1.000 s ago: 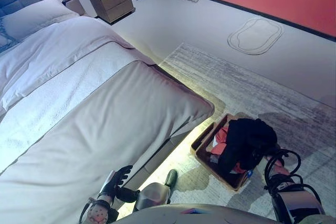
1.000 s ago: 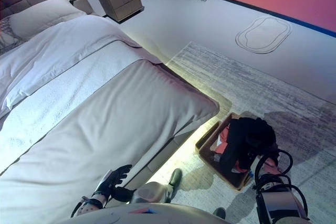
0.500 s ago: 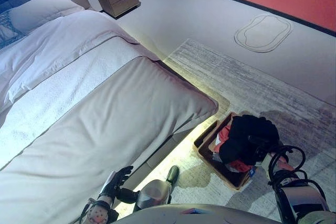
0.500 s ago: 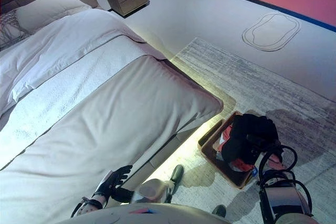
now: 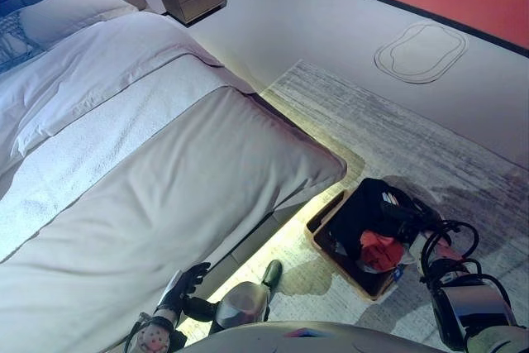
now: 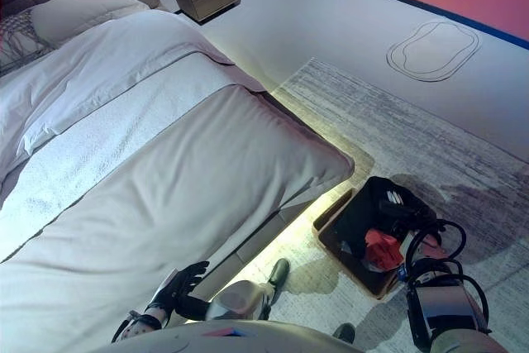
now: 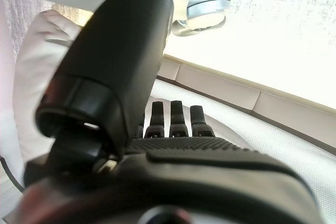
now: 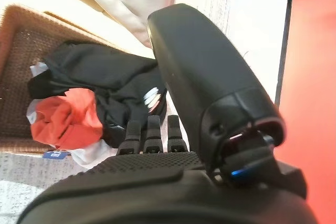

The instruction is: Pick up the clothes from the bed and place them into the basket

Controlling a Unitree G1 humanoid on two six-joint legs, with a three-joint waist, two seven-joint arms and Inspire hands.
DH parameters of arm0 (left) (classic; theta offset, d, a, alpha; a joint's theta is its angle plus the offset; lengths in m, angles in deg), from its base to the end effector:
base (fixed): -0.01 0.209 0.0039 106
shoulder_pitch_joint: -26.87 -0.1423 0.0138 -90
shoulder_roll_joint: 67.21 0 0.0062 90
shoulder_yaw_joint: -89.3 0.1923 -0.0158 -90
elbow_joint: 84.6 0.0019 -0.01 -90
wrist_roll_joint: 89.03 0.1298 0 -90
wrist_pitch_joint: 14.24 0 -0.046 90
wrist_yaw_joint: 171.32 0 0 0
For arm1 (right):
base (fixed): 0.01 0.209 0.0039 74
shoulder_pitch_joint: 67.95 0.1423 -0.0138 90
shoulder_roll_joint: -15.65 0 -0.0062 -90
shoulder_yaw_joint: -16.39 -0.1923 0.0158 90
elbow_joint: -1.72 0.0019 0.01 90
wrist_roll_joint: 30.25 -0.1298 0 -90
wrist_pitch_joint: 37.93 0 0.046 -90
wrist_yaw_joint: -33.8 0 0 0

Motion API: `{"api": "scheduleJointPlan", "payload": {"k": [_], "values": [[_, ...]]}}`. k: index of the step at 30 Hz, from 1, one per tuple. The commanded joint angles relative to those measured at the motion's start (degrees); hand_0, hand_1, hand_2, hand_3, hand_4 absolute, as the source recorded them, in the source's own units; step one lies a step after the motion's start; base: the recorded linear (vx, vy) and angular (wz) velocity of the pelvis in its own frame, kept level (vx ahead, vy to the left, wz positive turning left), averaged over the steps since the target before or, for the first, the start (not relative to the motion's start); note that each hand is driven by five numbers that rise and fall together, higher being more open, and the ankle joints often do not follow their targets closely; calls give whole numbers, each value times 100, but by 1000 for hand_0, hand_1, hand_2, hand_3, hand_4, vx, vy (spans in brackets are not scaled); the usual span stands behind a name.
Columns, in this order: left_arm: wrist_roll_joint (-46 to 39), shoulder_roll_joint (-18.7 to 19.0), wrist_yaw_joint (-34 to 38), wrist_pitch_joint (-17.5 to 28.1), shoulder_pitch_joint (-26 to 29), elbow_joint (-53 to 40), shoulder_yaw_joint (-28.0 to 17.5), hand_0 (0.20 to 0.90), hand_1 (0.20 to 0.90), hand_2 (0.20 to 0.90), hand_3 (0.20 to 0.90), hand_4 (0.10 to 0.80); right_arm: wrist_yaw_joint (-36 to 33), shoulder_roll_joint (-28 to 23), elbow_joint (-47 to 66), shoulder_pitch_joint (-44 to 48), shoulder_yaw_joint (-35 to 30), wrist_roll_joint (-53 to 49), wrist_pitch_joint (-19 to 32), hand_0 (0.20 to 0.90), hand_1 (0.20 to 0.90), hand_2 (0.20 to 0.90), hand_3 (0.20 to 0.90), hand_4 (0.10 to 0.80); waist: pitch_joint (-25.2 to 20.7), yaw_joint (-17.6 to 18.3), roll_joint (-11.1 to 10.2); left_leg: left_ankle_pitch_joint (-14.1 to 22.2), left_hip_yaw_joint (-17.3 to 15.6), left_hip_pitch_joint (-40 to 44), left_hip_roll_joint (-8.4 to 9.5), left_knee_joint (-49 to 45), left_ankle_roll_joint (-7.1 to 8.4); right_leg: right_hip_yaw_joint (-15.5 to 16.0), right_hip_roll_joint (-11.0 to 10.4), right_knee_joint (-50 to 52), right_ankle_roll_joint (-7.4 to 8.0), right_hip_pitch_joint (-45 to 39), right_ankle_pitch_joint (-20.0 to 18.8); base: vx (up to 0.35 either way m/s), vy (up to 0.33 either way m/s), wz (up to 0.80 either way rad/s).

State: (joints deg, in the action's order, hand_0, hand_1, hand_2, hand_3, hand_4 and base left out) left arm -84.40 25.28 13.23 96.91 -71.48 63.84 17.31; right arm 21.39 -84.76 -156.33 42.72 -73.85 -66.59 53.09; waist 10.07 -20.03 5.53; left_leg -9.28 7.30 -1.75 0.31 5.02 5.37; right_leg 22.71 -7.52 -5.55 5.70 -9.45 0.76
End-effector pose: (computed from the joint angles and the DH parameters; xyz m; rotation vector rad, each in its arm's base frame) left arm 0.0583 0.2240 -0.1038 0.4765 0.8168 -0.1747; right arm 0.2010 -0.2946 -0.0352 0.1273 0.6891 -0.6930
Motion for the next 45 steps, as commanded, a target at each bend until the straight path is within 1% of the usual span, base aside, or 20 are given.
{"api": "scheduleJointPlan", "payload": {"k": [1,4,5,8,12,15,18,22,28,32,36,40,45], "values": [[-53,205,111,261,173,-4,82,900,900,900,900,800,186,-127,482,-37,229,67,353,900,900,900,900,800,-126,34,-211,423,-96,-352,112,-391,21,317,53,406,-231,-26,235,-45,11,-2],[-64,129,126,245,189,-2,24,900,900,900,900,800,276,209,367,-448,377,241,485,900,900,900,900,800,-179,94,-247,419,-139,-285,87,-314,-5,277,90,387,-224,-16,234,-51,15,-1],[-63,126,125,243,191,-5,25,900,900,900,900,800,275,220,362,-463,379,246,491,900,900,900,900,800,-191,101,-245,398,-134,-309,92,-318,-16,285,89,380,-218,0,208,-37,-2,-2],[-93,34,95,189,226,28,-23,900,900,900,900,800,231,615,160,-821,562,472,611,900,900,900,900,800,-270,176,-299,411,-179,-265,54,-270,-39,243,126,367,-220,5,221,-60,5,-2],[-321,-103,62,165,390,120,-102,900,900,900,900,800,386,953,-179,-1198,758,991,365,900,900,900,900,800,-337,312,-361,433,-248,-153,29,-211,-82,141,179,369,-221,9,218,-87,15,-4],[-451,-221,-44,24,517,233,-115,900,900,900,900,800,506,1163,-455,-1454,870,1007,182,900,900,900,900,800,-383,447,-414,449,-321,-65,-6,-162,-113,29,228,375,-224,20,218,-103,20,-12],[-610,-340,-110,-121,621,399,-166,900,900,900,900,800,693,1325,-619,-1668,823,1055,60,900,900,900,900,800,-409,636,-448,475,-432,18,-39,-137,-136,-122,271,389,-216,51,204,-102,37,-15],[-724,-406,-21,-385,747,595,-208,900,900,900,900,800,811,1417,-707,-1824,875,1315,-148,900,900,900,900,800,-417,866,-498,517,-573,101,-92,-120,-156,-328,307,388,-193,108,182,-91,14,-18],[-727,-470,43,-433,770,733,-171,900,900,900,900,800,1104,1381,-651,-1892,891,1390,76,900,900,900,900,800,-428,1181,-534,588,-836,293,-165,-81,-164,-649,345,386,-147,193,89,-66,38,-27],[-734,-461,42,-476,853,734,-122,900,900,900,900,800,1189,1337,-586,-1887,875,1383,177,900,900,900,900,800,-428,1327,-538,631,-980,398,-204,-52,-170,-798,351,412,-126,236,53,-49,42,-23],[-799,-472,-31,-538,953,719,-47,900,900,900,900,800,1229,1332,-582,-1887,873,1391,135,900,900,900,900,800,-437,1397,-538,665,-1023,460,-202,-22,-194,-858,347,432,-123,243,50,-32,25,-9],[-855,-487,-156,-661,1005,766,-15,900,900,900,900,800,1230,1376,-610,-1905,893,1208,88,900,900,900,900,800,-460,1416,-555,700,-991,533,-179,-2,-221,-852,346,418,-119,197,38,-5,0,-1],[-852,-503,-266,-648,1007,836,41,900,900,900,900,800,1208,1409,-588,-1935,879,1236,102,900,900,900,900,800,-503,1458,-563,740,-988,580,-167,-2,-236,-878,343,421,-105,189,22,13,-1,1]]}}
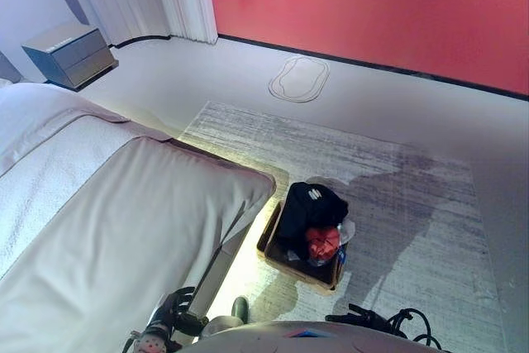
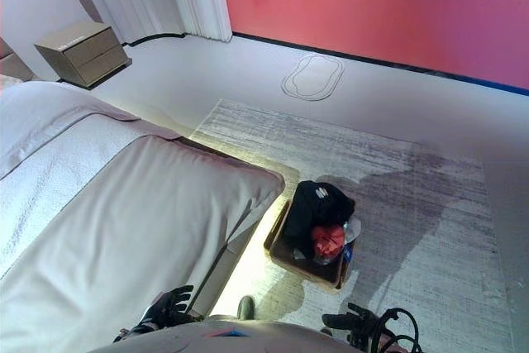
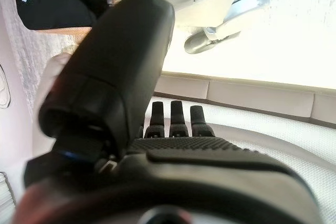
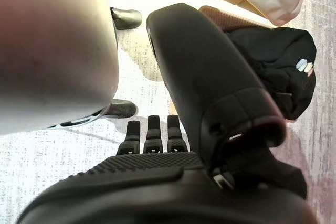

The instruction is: Pick up the clothes from the bed and place them into the basket

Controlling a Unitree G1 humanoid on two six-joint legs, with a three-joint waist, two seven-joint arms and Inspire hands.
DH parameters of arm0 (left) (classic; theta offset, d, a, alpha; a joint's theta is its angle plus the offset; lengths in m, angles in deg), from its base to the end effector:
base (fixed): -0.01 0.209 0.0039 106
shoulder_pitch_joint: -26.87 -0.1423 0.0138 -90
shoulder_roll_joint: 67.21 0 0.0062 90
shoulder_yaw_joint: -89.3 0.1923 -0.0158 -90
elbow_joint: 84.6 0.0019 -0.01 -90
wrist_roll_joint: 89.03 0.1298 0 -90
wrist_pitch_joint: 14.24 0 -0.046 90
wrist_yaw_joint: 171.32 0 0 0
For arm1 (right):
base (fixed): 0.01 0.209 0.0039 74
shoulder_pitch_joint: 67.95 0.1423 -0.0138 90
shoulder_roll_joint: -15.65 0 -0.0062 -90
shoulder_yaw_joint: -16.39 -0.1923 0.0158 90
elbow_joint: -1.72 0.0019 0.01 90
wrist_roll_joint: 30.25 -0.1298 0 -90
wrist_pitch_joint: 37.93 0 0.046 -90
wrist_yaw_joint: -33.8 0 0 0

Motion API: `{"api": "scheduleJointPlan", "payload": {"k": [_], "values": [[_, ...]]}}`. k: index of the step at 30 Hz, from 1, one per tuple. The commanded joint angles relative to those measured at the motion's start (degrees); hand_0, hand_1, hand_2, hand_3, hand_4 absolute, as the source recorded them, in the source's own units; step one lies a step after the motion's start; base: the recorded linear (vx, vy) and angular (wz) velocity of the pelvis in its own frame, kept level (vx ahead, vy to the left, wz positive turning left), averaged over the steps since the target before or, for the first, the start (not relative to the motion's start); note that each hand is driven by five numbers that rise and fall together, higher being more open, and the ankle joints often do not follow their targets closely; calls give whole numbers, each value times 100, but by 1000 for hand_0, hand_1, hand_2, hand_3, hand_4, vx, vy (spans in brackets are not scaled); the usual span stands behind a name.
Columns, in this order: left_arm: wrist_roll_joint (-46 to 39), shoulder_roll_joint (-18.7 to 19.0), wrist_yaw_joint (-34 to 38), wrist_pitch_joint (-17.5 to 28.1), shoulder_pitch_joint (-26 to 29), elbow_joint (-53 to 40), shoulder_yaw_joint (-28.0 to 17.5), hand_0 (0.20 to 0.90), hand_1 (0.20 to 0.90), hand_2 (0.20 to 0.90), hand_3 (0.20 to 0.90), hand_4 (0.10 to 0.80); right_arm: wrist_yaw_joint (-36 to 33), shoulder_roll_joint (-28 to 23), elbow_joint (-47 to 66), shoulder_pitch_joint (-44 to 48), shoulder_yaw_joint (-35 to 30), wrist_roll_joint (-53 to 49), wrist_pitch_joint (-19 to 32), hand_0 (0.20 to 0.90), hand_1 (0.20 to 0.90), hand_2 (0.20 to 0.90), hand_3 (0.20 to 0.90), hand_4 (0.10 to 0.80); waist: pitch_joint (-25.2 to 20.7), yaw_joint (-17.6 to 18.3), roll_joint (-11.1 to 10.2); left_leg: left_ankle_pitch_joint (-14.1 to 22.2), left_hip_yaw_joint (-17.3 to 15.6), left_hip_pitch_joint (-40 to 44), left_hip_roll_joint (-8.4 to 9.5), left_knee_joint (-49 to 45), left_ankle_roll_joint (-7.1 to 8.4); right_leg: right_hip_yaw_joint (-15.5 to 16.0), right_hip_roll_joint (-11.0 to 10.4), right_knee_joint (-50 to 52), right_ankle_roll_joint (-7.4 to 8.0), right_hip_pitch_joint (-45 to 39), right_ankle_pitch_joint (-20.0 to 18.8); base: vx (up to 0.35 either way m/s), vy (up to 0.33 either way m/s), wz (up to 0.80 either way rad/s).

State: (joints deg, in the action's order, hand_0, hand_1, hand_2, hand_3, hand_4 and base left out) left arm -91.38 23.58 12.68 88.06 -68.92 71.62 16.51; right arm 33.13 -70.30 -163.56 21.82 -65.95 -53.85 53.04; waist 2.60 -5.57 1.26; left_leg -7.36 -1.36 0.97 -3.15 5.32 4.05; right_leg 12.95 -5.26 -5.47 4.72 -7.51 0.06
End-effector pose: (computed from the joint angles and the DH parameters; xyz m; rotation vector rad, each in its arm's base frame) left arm 0.0495 0.2278 -0.1135 0.3986 1.0574 -0.0437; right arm 0.0537 -0.2176 -0.1217 0.0753 1.2718 -0.3033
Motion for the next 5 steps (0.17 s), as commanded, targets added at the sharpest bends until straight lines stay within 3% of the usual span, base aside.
{"api": "scheduleJointPlan", "payload": {"k": [1,5], "values": [[-143,-336,-208,237,755,67,118,900,900,900,900,800,37,-32,129,152,89,-22,114,900,900,900,900,800,241,17,-132,555,-130,313,182,-32,-111,102,114,423,-3,5,89,0,0,0],[-99,-302,-242,206,749,46,97,900,900,900,900,800,52,-1,163,132,92,-17,132,900,900,900,900,800,257,25,-132,572,-100,335,215,-32,-133,106,108,428,5,0,76,0,0,0]]}}
